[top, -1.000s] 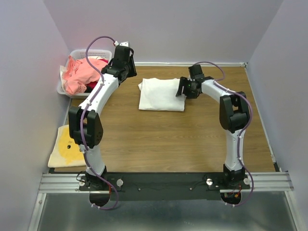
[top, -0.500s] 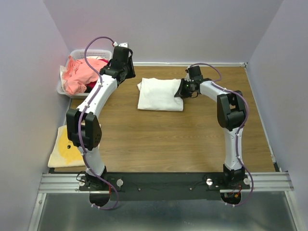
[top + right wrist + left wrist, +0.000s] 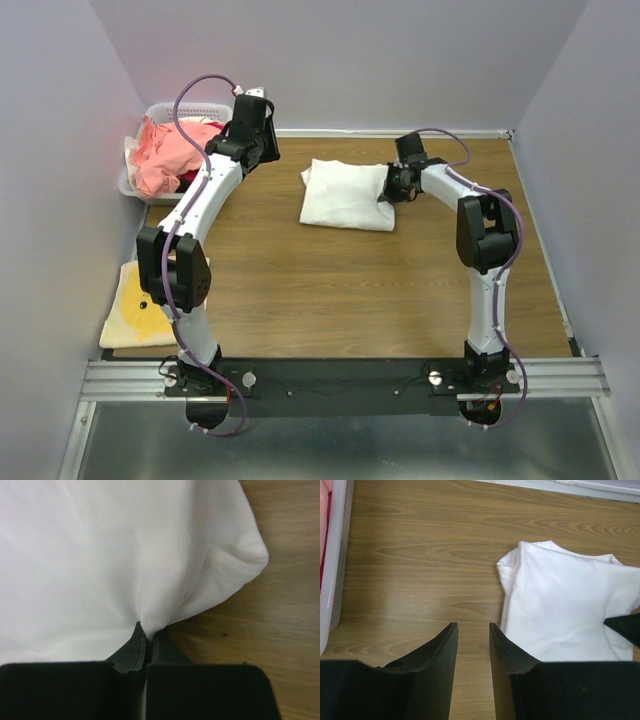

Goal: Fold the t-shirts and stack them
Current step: Neatly place the folded tshirt to the corner

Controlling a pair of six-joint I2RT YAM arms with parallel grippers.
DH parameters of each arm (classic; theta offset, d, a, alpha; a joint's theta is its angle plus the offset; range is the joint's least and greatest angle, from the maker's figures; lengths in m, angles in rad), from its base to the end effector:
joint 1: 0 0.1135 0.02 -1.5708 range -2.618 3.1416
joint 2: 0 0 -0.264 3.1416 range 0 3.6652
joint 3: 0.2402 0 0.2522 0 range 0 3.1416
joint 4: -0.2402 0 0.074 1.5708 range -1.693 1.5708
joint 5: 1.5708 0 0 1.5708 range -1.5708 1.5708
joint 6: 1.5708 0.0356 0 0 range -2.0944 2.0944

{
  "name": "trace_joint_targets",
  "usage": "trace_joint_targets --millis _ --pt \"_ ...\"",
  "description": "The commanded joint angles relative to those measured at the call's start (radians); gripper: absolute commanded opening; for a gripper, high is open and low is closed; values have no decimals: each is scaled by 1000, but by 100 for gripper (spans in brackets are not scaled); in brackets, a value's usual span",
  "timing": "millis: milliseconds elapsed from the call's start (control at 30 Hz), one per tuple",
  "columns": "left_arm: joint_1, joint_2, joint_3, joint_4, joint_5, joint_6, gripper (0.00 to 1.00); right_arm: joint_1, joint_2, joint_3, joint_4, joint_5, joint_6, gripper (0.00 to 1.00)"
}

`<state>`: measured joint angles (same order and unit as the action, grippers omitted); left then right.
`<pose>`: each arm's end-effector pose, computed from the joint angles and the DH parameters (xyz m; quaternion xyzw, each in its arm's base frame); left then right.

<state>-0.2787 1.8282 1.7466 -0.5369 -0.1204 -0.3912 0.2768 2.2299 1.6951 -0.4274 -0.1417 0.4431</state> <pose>0.4101 -0.1129 0.3452 -0.0774 0.8842 -0.0999 0.4497 0.4656 0.1375 0.1593 0.0579 0.9501 0.1685 0.2559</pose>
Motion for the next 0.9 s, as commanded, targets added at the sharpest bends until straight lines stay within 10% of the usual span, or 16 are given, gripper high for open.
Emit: trace_joint_targets --millis 0,567,867 --pt "7 -14 48 -26 19 25 40 -70 -56 -31 -206 281 -58 1" --pt "7 86 97 34 103 -8 40 -421 105 270 -341 467 -144 1" --pt "7 137 97 100 149 -1 40 -465 434 745 -344 510 -214 1"
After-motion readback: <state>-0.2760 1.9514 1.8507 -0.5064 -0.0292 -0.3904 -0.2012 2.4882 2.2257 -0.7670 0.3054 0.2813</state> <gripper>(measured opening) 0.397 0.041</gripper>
